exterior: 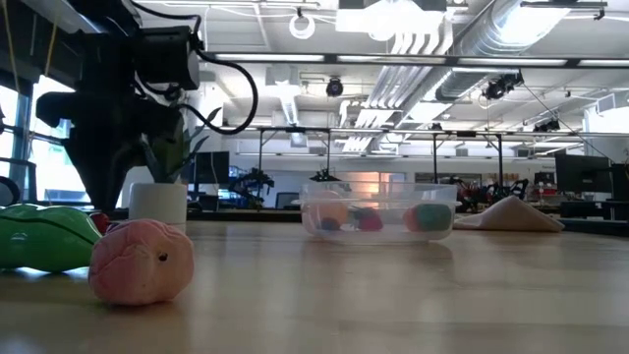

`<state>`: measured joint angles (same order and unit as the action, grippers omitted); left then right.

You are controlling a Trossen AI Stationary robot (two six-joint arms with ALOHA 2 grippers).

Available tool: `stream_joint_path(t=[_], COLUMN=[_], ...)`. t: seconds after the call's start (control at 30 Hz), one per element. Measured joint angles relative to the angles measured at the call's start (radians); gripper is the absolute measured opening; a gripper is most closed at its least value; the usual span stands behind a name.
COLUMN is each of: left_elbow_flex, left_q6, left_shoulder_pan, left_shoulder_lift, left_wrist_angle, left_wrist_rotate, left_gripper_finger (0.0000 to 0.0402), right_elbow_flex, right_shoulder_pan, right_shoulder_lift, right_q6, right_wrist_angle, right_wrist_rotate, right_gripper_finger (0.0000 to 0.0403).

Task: Pick and placing Produce into tupperware
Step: Put the red cherry into the transparent bin

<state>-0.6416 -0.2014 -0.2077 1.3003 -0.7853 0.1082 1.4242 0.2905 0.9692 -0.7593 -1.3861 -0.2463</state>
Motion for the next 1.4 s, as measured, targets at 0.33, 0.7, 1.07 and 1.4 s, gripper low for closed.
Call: stream_joint_path(t=[0.33,0.7,1.07,1.4], left_elbow_flex=[0.000,0.000,0.000,0.000], left_q6=[0.011,-0.008,-0.013,-0.004], left_shoulder_pan=[0.000,0.000,0.000,0.000], left_shoulder_lift=[0.004,0.054,0.069,0.069], left_wrist_angle=[0.003,0.029,0.033,0.028], left_wrist_rotate=[0.015,0.015,0.015,0.041], left_gripper_finger=[0.0113,0.0113,0.0113,0.0113], right_elbow_flex=[0.000,0.000,0.000,0.000], right_shoulder_pan=[0.000,0.000,0.000,0.000], right_shoulder_lift=[0.000,0.000,0.000,0.000], right_q6=[0.000,0.000,0.000,0.000], right_wrist_angle=[0.000,0.000,0.000,0.000], right_wrist_rotate=[0.000,0.000,0.000,0.000], right_gripper_finger=[0.0130,0.0130,0.0130,0.0130])
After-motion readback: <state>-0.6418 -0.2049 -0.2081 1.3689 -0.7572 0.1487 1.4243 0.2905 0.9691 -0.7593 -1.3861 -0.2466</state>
